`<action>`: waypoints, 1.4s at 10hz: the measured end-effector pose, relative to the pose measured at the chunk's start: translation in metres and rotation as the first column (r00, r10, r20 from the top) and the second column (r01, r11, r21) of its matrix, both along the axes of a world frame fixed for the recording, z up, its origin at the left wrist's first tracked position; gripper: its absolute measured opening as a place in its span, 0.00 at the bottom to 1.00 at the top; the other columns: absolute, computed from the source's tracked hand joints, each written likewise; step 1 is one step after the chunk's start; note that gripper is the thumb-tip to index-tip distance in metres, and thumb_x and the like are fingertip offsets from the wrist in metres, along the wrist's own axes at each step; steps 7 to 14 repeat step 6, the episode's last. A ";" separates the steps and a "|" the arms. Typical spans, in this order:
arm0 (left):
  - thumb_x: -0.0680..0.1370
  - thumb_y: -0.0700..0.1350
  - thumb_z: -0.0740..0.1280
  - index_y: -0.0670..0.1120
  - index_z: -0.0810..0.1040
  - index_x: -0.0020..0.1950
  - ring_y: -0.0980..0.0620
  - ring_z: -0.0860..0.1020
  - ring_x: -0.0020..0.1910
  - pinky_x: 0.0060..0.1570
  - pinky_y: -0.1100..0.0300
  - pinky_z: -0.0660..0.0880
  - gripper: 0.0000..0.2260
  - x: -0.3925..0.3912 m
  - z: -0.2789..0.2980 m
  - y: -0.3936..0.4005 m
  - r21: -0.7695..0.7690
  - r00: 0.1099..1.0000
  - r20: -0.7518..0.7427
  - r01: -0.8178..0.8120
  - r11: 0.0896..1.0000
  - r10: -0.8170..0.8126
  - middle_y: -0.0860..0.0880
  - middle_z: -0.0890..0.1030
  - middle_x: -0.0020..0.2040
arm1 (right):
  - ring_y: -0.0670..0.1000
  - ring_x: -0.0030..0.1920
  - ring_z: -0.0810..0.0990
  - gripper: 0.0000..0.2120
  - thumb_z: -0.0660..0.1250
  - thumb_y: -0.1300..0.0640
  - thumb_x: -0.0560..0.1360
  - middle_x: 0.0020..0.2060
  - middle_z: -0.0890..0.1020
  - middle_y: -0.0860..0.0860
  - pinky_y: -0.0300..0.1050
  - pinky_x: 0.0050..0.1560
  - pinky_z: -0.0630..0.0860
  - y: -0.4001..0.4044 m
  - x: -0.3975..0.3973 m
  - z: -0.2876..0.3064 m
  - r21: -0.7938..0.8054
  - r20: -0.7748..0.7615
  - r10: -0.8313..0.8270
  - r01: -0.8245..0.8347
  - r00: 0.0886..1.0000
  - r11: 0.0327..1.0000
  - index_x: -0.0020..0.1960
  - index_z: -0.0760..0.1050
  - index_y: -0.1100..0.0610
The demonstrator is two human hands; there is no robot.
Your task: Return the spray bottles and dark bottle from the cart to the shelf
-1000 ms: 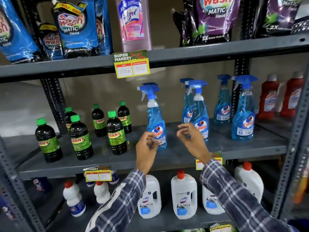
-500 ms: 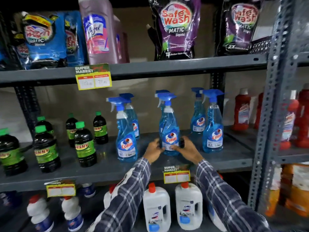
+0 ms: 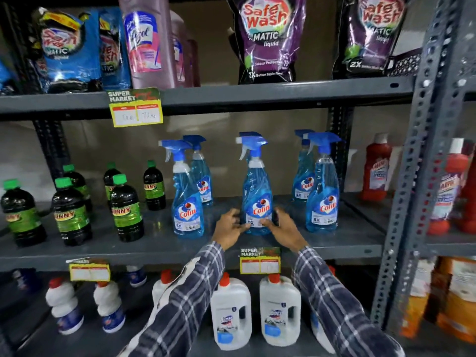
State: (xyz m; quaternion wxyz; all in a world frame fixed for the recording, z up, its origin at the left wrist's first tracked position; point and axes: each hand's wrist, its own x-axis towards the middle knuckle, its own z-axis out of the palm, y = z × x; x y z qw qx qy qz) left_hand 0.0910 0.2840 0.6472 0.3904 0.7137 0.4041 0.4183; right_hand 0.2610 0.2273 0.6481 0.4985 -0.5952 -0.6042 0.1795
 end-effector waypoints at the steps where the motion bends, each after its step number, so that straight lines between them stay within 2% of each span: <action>1: 0.74 0.36 0.72 0.35 0.71 0.65 0.38 0.81 0.58 0.59 0.46 0.79 0.21 0.003 0.000 -0.006 0.002 1.000 0.007 -0.009 1.000 0.009 0.34 0.81 0.60 | 0.50 0.55 0.79 0.16 0.69 0.57 0.77 0.58 0.82 0.56 0.43 0.54 0.74 -0.004 0.001 -0.003 0.008 0.001 -0.001 0.001 1.000 1.000 0.62 0.73 0.62; 2: 0.75 0.35 0.72 0.35 0.71 0.64 0.38 0.81 0.58 0.48 0.59 0.81 0.20 0.005 0.001 -0.009 -0.006 1.000 0.001 -0.003 1.000 0.003 0.33 0.81 0.59 | 0.52 0.57 0.79 0.15 0.68 0.59 0.78 0.57 0.81 0.55 0.43 0.55 0.72 -0.005 -0.002 -0.002 -0.007 -0.013 -0.012 0.012 1.000 1.000 0.62 0.72 0.62; 3: 0.75 0.35 0.72 0.36 0.70 0.64 0.41 0.82 0.56 0.43 0.65 0.78 0.19 0.005 -0.001 -0.009 -0.005 1.000 -0.002 -0.004 1.000 0.004 0.33 0.81 0.59 | 0.53 0.58 0.78 0.15 0.67 0.59 0.78 0.59 0.81 0.58 0.47 0.58 0.73 -0.002 -0.002 -0.005 -0.014 -0.024 -0.018 0.017 1.000 1.000 0.63 0.71 0.62; 4: 0.75 0.37 0.72 0.37 0.71 0.64 0.41 0.82 0.57 0.46 0.64 0.79 0.19 0.005 -0.003 -0.008 -0.015 1.000 -0.016 0.005 1.000 -0.006 0.34 0.81 0.60 | 0.54 0.59 0.78 0.16 0.66 0.59 0.79 0.61 0.80 0.59 0.50 0.62 0.74 -0.007 -0.002 -0.004 -0.035 -0.031 -0.009 0.008 0.999 0.999 0.64 0.70 0.62; 5: 0.76 0.38 0.71 0.39 0.70 0.65 0.43 0.81 0.57 0.53 0.56 0.80 0.20 0.004 -0.002 -0.008 -0.008 0.999 -0.045 0.022 1.000 -0.022 0.35 0.81 0.61 | 0.56 0.62 0.79 0.18 0.67 0.58 0.78 0.62 0.80 0.58 0.49 0.62 0.75 -0.008 -0.002 -0.001 -0.051 -0.059 0.016 -0.019 0.998 0.999 0.66 0.70 0.61; 6: 0.76 0.44 0.71 0.43 0.66 0.71 0.53 0.77 0.59 0.58 0.60 0.75 0.25 0.000 -0.007 -0.022 0.060 0.997 -0.078 -0.009 0.998 0.014 0.40 0.77 0.68 | 0.54 0.63 0.78 0.26 0.70 0.54 0.76 0.65 0.78 0.58 0.48 0.62 0.75 -0.020 -0.003 -0.005 -0.007 -0.072 -0.068 0.068 0.995 0.998 0.69 0.66 0.61; 14: 0.76 0.44 0.71 0.43 0.66 0.71 0.53 0.77 0.59 0.58 0.60 0.75 0.25 0.000 -0.007 -0.022 0.060 0.997 -0.078 -0.009 0.998 0.014 0.40 0.77 0.68 | 0.54 0.63 0.78 0.26 0.70 0.54 0.76 0.65 0.78 0.58 0.48 0.62 0.75 -0.020 -0.003 -0.005 -0.007 -0.072 -0.068 0.068 0.995 0.998 0.69 0.66 0.61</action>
